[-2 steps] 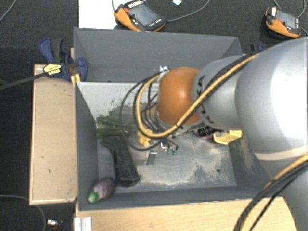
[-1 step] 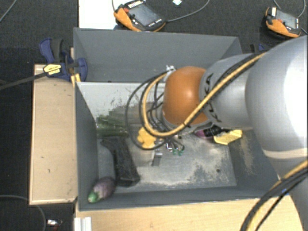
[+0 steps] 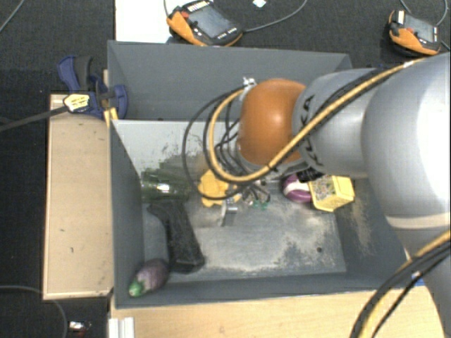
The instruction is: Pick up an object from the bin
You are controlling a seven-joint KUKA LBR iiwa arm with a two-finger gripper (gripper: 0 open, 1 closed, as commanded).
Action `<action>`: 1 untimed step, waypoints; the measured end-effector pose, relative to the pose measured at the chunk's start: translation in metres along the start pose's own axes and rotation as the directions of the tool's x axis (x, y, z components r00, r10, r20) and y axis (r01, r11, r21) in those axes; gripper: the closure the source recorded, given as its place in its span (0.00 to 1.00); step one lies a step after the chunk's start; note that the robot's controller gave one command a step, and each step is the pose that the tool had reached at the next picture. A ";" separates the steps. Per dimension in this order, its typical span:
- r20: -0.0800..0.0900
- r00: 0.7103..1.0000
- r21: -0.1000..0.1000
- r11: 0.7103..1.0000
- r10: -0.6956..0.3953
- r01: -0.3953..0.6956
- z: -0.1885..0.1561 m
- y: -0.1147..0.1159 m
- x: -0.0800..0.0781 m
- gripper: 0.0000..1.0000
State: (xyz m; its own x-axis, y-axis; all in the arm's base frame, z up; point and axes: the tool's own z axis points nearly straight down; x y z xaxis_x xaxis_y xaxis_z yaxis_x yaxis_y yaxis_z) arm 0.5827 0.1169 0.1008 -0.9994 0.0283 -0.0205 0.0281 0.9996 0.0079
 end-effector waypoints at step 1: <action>0.003 0.975 -0.002 0.975 0.221 -0.221 0.026 0.003 0.003 0.00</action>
Offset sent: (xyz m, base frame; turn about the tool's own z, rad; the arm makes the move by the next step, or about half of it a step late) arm 0.0036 -0.0081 -0.0308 0.0880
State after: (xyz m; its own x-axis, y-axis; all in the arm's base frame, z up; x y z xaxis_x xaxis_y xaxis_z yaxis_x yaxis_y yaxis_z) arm 0.5801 0.1207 0.0747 -0.9684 0.2484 -0.0209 0.2481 0.9686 0.0139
